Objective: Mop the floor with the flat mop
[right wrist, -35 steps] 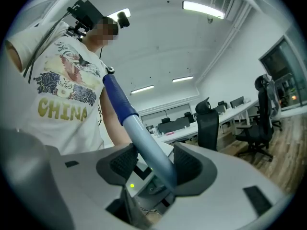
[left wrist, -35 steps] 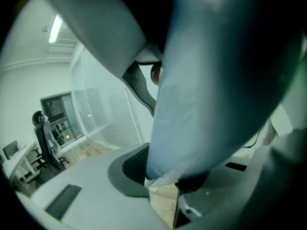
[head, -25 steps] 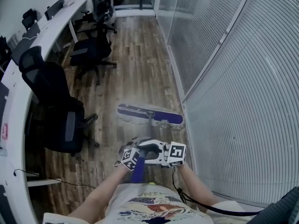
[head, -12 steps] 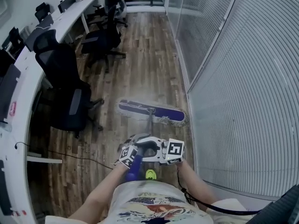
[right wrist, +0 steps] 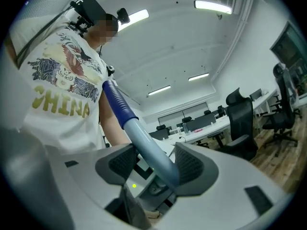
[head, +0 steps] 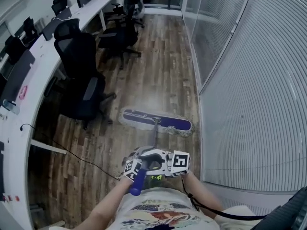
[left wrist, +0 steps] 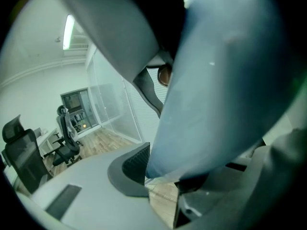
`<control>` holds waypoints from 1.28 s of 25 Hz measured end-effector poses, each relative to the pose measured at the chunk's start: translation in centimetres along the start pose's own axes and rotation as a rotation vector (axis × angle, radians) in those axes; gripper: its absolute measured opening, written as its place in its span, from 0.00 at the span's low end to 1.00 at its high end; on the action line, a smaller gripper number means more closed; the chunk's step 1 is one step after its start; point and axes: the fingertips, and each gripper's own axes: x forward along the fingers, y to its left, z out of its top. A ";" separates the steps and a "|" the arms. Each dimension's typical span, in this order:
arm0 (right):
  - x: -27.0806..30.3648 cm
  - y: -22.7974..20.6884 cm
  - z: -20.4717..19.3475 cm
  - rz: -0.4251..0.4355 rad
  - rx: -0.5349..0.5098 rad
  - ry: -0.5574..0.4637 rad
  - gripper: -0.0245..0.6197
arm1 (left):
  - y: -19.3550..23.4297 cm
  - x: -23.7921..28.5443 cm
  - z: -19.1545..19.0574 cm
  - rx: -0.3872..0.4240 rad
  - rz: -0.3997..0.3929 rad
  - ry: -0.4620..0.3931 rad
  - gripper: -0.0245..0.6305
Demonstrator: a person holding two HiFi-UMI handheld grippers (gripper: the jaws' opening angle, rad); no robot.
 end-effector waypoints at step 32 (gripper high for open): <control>8.0 20.7 -8.6 -0.040 0.028 0.066 0.43 | -19.0 -13.6 -5.6 0.050 -0.049 -0.030 0.14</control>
